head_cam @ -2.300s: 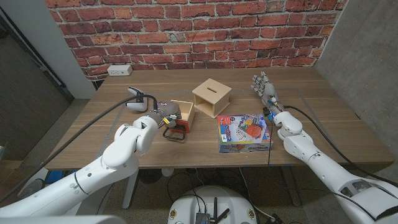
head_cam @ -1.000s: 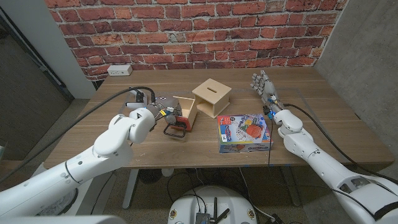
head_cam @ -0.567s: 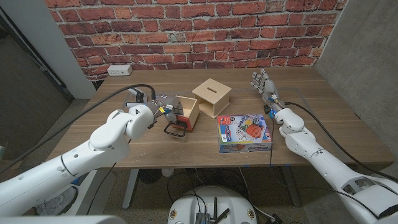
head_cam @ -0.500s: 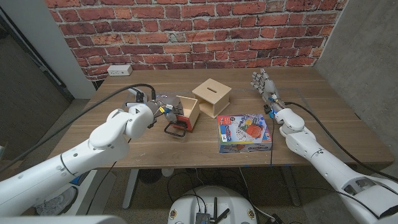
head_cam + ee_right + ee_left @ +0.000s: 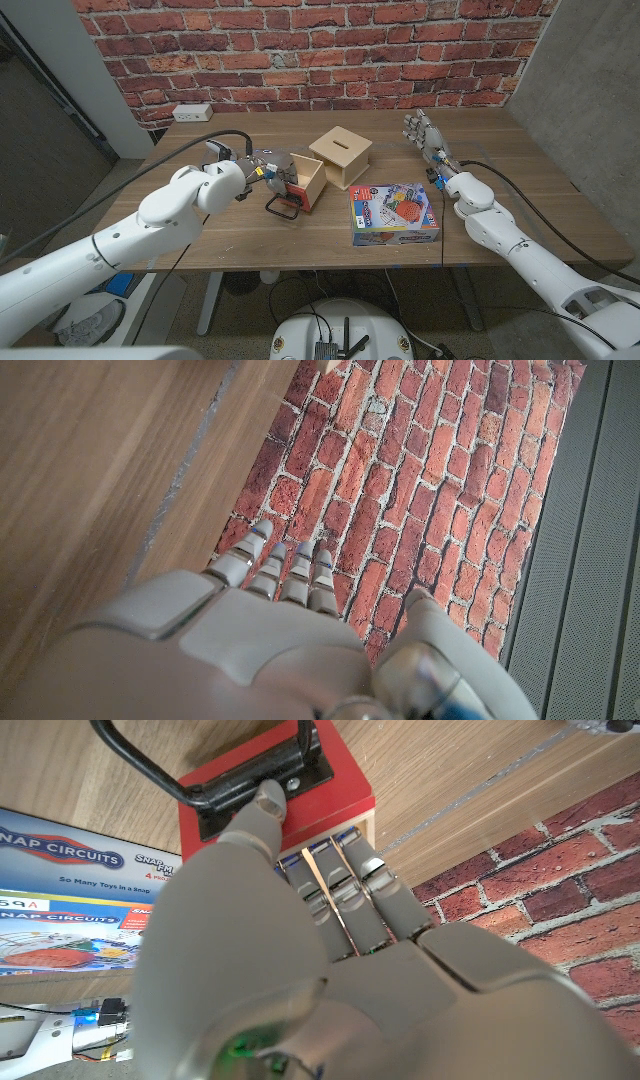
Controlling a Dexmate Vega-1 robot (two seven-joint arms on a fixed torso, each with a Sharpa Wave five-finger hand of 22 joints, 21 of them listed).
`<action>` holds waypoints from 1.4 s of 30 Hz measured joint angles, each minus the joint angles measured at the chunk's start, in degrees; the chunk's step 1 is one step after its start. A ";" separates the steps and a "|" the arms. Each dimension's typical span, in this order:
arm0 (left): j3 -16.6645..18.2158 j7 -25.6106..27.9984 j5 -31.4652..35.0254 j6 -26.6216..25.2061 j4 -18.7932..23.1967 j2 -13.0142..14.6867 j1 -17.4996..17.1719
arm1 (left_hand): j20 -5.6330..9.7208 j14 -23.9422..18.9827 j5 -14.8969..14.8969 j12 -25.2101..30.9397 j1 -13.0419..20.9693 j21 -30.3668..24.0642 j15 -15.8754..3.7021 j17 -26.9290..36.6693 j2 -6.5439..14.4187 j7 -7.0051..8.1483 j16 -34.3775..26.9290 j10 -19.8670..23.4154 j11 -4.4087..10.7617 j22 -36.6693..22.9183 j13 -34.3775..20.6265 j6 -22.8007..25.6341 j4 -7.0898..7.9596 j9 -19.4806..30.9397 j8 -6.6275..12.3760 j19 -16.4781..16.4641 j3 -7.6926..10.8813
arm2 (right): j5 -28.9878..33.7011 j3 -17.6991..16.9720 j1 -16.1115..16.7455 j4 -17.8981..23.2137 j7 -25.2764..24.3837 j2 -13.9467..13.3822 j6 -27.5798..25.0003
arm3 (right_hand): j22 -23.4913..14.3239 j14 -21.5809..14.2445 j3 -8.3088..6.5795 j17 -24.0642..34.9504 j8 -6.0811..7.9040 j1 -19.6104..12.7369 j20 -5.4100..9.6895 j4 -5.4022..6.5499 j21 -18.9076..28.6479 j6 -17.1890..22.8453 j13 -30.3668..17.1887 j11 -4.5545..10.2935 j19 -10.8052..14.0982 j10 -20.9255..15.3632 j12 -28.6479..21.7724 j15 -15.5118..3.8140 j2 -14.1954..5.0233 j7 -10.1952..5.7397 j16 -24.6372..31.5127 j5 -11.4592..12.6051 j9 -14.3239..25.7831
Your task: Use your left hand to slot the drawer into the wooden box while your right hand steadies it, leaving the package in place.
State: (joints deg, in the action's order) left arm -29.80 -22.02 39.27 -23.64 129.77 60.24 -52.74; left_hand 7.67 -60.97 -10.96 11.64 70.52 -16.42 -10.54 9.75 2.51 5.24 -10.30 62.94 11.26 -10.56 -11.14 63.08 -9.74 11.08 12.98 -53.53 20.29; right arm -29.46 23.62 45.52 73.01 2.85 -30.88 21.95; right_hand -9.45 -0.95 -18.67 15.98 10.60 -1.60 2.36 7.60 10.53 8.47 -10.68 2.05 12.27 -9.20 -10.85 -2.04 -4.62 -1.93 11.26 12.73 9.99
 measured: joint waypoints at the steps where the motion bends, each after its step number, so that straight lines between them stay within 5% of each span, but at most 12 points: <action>1: -0.04 -0.16 -0.28 0.58 -0.13 0.08 0.19 | 0.00 0.00 0.00 0.00 0.00 0.00 0.00 0.00 0.00 0.00 0.00 0.00 0.00 0.00 0.00 0.00 0.00 0.00 0.07 0.00 0.00 | 0.15 0.06 0.06 0.44 -0.01 -0.35 -0.07 | 0.00 0.00 0.00 -0.03 0.00 0.00 0.00 0.00 0.00 0.00 0.00 0.00 0.00 0.00 0.00 0.00 0.00 0.00 0.00 0.00 0.00; 22: -1.01 -1.68 -2.04 7.15 -3.29 -0.10 4.16 | -0.19 0.43 -0.07 -0.23 0.00 0.44 0.19 -0.18 0.01 -0.01 0.24 -0.01 -0.01 0.05 0.04 -0.01 -0.08 0.25 0.16 0.43 -0.07 | 8.16 1.99 -0.17 5.98 -0.55 -5.36 -1.50 | 0.00 0.00 -0.46 -0.29 0.00 0.00 0.00 -0.46 0.00 0.00 0.00 0.21 0.00 0.22 0.00 0.00 0.00 0.00 0.00 0.00 -0.14; 42: -2.06 -4.59 -2.49 11.51 -5.80 -1.16 7.65 | -0.48 0.83 -0.01 -0.59 0.46 0.48 0.41 0.04 0.47 0.13 0.43 0.14 0.14 0.00 0.10 0.16 -0.08 0.25 -0.14 0.74 -0.39 | 25.55 5.23 -1.41 10.97 -5.08 -10.00 -1.35 | 0.12 0.72 -0.93 -0.85 -0.23 -0.61 -0.18 -0.92 -0.43 -0.64 0.00 1.03 -1.67 1.46 0.27 0.30 0.01 -0.62 0.00 0.00 -0.13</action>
State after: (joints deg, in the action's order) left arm -31.86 -26.61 36.78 -12.13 123.97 59.07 -45.09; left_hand 7.19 -60.14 -10.97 11.04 70.97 -15.94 -10.13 9.79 2.98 5.37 -9.87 63.08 11.40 -10.56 -11.03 63.24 -9.82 11.33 12.85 -52.79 19.89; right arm -3.91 28.85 44.11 83.98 -2.23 -40.87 20.59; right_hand -9.33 -0.24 -19.60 15.13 10.37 -2.21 2.18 6.68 10.10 7.84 -10.68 3.07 10.60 -7.73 -10.59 -1.74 -4.60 -2.55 11.26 12.73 9.86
